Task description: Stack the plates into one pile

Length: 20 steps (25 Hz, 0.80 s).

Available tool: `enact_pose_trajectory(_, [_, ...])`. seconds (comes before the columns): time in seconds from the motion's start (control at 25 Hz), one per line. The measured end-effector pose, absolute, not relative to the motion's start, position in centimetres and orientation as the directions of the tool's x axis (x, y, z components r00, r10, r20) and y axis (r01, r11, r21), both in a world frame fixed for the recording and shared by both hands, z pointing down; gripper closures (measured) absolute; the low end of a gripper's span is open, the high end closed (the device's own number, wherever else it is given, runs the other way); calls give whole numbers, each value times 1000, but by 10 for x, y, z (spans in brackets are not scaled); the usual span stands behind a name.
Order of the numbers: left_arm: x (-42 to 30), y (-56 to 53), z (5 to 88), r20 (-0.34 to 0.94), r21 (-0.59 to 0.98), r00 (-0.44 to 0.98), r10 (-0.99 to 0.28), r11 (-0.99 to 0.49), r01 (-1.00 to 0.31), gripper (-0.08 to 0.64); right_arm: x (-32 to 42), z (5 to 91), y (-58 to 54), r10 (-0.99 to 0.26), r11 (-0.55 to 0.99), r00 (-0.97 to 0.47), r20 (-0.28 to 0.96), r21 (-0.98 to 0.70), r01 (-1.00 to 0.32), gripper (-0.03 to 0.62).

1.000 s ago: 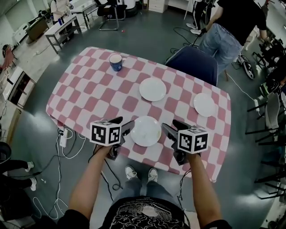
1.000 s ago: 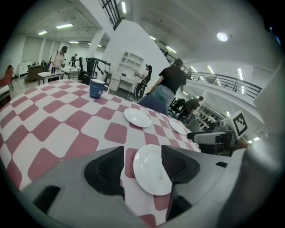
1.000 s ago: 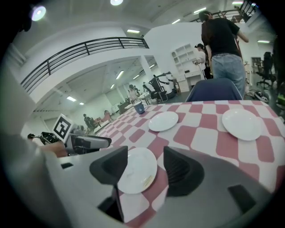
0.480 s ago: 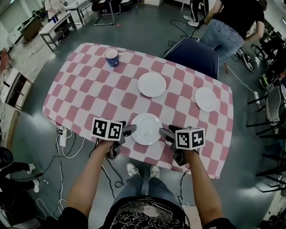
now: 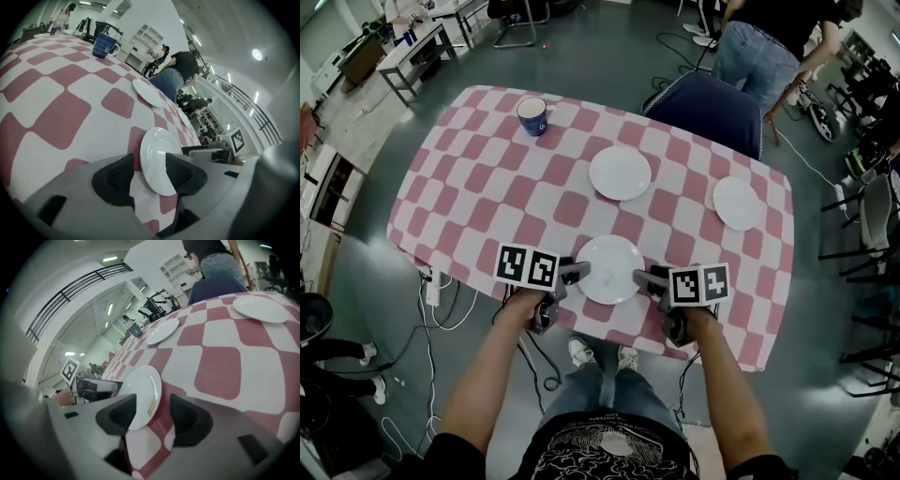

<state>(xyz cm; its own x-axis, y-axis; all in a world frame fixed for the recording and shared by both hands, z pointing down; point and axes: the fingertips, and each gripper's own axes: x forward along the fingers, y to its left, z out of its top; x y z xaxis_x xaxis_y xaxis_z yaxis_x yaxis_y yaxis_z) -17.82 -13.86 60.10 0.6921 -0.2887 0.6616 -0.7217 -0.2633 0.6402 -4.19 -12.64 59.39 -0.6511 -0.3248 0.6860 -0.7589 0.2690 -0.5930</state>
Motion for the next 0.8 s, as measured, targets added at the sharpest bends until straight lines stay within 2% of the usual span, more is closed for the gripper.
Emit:
enact_pose_trajectory(0.24, [-175, -138, 607, 695, 605, 669, -263, -290, -742, 437, -50, 595, -126, -312, 253, -669, 675, -619, -743, 380])
enact_pose_trajectory(0.32, [-175, -139, 607, 700, 599, 665, -261, -293, -745, 443, -53, 596, -124, -303, 247, -675, 673, -628, -738, 390])
enact_pose_trajectory(0.52, [-178, -142, 609, 720, 572, 641, -265, -296, -765, 497, -41, 605, -128, -338, 167, -620, 708, -603, -780, 532])
enact_pose_trajectory(0.8, [-178, -152, 594, 694, 578, 665, -276, -336, -744, 517, -38, 591, -135, -393, 143, -601, 695, -600, -787, 549])
